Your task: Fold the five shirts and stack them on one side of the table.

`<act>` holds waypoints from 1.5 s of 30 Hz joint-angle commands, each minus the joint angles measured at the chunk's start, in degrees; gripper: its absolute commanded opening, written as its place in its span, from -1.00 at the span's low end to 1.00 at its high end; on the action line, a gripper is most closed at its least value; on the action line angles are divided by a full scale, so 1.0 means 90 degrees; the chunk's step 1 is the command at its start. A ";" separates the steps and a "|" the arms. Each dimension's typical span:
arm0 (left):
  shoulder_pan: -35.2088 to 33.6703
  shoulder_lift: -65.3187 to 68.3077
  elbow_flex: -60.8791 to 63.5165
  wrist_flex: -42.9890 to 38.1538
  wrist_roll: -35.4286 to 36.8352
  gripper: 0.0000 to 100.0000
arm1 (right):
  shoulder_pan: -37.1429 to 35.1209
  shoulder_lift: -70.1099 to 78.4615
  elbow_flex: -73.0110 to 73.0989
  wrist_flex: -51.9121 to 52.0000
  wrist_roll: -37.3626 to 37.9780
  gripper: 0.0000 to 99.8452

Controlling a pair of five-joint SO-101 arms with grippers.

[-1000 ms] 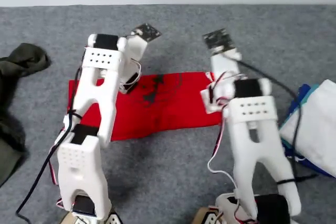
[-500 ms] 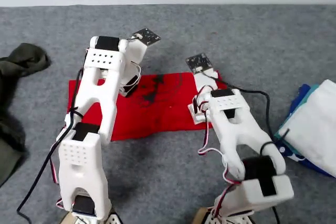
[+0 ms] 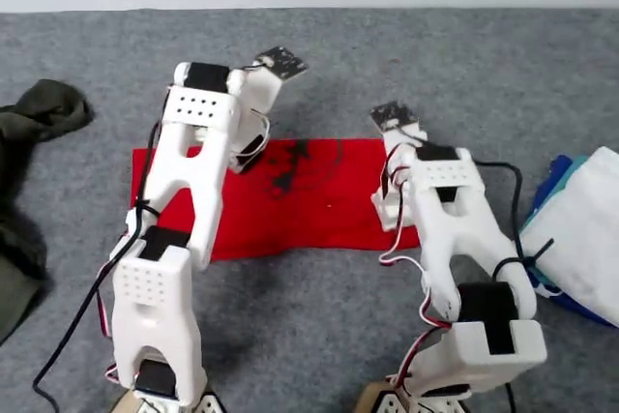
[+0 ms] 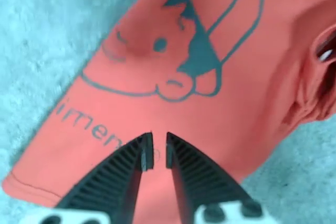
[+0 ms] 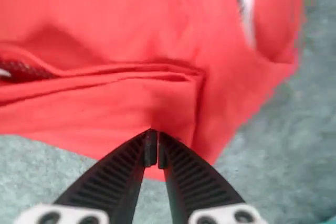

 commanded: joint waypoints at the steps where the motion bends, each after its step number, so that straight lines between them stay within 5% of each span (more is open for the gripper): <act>1: 0.0225 -0.0078 -0.0444 0.0205 0.0039 -0.90 | 0.0083 -0.0142 -0.0977 0.0493 0.0078 -0.98; 10: 0.1065 -0.0488 0.0347 0.0215 0.0059 -0.90 | 0.0337 -0.1158 -0.2432 0.1832 0.0098 -0.98; 19: 0.2051 -0.1299 0.1646 0.0166 0.0068 -0.90 | 0.1695 -0.1998 -0.2549 0.1988 0.0107 -0.98; 33: 0.1973 0.0352 0.2017 -0.1778 0.0029 -0.90 | 0.2105 -0.2134 -0.2540 0.2769 0.0107 -0.98; 45: 0.1631 0.0049 -0.0044 0.0205 0.0059 -0.90 | 0.2056 -0.2545 -0.2549 0.2769 0.0117 -0.98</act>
